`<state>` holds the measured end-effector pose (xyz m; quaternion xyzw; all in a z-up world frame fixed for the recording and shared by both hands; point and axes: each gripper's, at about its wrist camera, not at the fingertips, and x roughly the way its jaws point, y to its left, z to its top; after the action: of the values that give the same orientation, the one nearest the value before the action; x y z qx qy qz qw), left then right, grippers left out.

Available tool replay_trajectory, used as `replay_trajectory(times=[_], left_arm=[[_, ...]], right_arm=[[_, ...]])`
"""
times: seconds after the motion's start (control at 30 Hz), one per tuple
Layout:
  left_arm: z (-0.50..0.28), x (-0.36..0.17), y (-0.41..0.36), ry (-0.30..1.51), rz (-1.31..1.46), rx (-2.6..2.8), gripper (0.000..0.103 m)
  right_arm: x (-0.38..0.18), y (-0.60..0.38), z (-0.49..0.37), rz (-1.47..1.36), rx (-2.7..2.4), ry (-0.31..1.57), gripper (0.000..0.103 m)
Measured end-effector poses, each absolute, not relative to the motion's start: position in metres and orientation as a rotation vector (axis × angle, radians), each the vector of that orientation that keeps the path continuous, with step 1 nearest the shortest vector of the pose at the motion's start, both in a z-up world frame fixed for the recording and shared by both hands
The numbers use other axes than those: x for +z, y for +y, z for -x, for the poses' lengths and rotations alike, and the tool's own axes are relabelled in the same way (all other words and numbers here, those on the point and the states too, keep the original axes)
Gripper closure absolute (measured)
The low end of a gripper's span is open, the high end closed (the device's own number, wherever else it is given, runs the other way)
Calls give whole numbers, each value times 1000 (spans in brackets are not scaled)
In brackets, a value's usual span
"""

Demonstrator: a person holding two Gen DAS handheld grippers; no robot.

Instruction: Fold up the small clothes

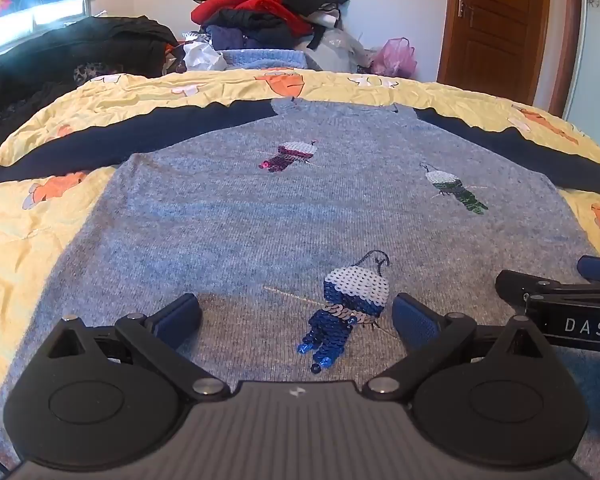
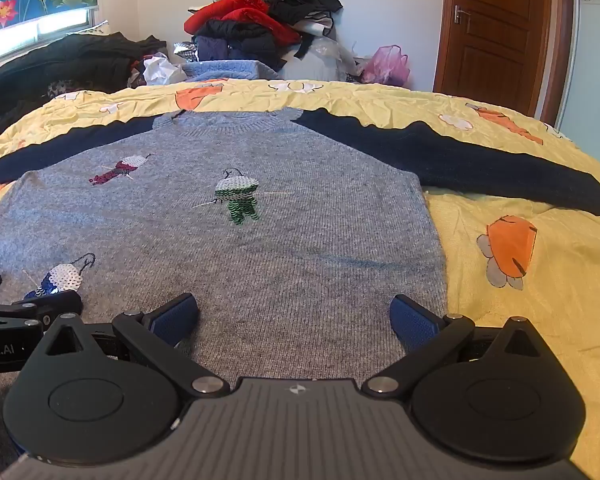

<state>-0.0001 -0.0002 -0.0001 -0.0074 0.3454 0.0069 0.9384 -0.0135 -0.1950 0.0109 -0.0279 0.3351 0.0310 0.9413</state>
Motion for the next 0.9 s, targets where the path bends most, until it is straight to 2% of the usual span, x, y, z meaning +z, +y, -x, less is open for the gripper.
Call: replay_trajectory(times=[0.9], left_arm=[[-3,0,-1,730,9,19,0]], right_arm=[[11,-195,14,57,63,683,0]])
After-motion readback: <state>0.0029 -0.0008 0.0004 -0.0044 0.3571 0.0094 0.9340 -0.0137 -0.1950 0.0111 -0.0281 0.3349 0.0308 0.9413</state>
